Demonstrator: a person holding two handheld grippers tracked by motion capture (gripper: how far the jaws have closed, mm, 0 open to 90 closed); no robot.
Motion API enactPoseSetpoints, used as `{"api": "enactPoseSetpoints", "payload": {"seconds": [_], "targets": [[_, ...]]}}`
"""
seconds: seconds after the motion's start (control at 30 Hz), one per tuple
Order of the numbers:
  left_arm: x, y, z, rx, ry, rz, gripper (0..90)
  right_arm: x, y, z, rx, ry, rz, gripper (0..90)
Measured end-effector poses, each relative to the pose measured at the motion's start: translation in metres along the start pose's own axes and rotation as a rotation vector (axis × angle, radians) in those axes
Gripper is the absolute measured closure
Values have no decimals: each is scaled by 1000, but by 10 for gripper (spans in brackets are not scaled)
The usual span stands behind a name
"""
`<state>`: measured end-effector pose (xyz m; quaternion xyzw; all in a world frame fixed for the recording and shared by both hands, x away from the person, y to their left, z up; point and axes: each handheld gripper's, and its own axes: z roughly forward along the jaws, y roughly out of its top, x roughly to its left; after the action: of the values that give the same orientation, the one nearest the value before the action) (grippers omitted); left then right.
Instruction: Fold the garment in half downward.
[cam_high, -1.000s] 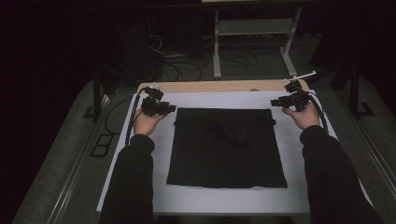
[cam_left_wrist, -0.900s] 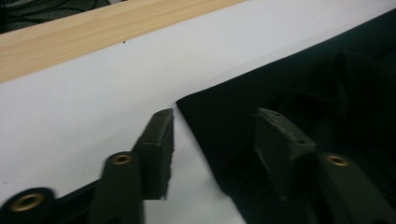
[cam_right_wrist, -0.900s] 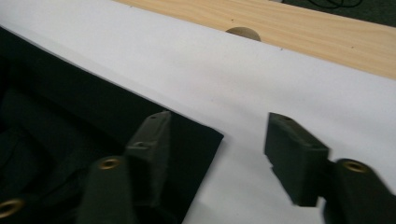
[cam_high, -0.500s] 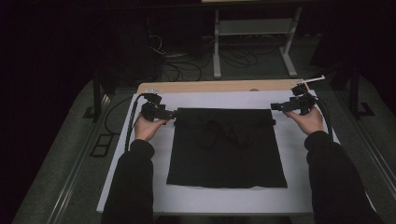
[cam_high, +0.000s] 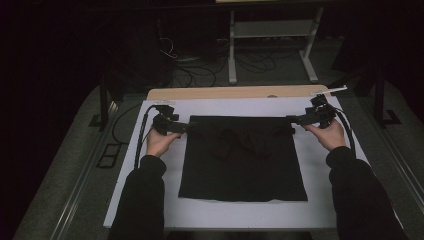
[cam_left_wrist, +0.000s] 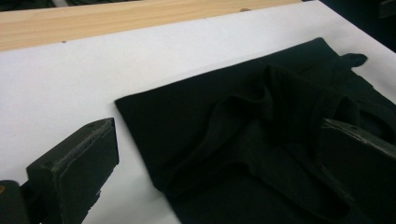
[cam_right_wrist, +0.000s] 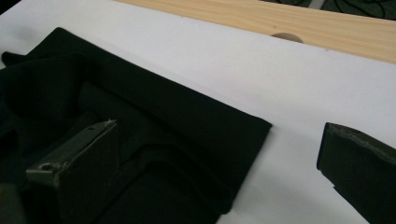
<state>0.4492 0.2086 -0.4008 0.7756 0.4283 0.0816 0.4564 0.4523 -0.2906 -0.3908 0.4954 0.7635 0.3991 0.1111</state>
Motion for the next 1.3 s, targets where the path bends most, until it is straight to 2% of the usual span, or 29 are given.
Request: {"api": "enactPoseSetpoints", "payload": {"seconds": [0.17,0.47,0.6,0.87,1.1,1.3], "targets": [[-6,-2,2,-15,-26,15,0,12,2,2,-9,33,-26,27],[-18,-9,11,-6,-68,53,0,29,3,9,-9,91,-62,118],[-22,-11,17,8,-102,60,0,37,3,14,0,111,-74,126],[-29,-15,27,48,-138,73,0,48,0,26,29,138,-105,143],[-32,-15,28,47,-150,82,63,54,-1,33,43,161,-117,168],[-38,-16,30,51,-163,109,119,60,-2,37,51,182,-129,207]]}}
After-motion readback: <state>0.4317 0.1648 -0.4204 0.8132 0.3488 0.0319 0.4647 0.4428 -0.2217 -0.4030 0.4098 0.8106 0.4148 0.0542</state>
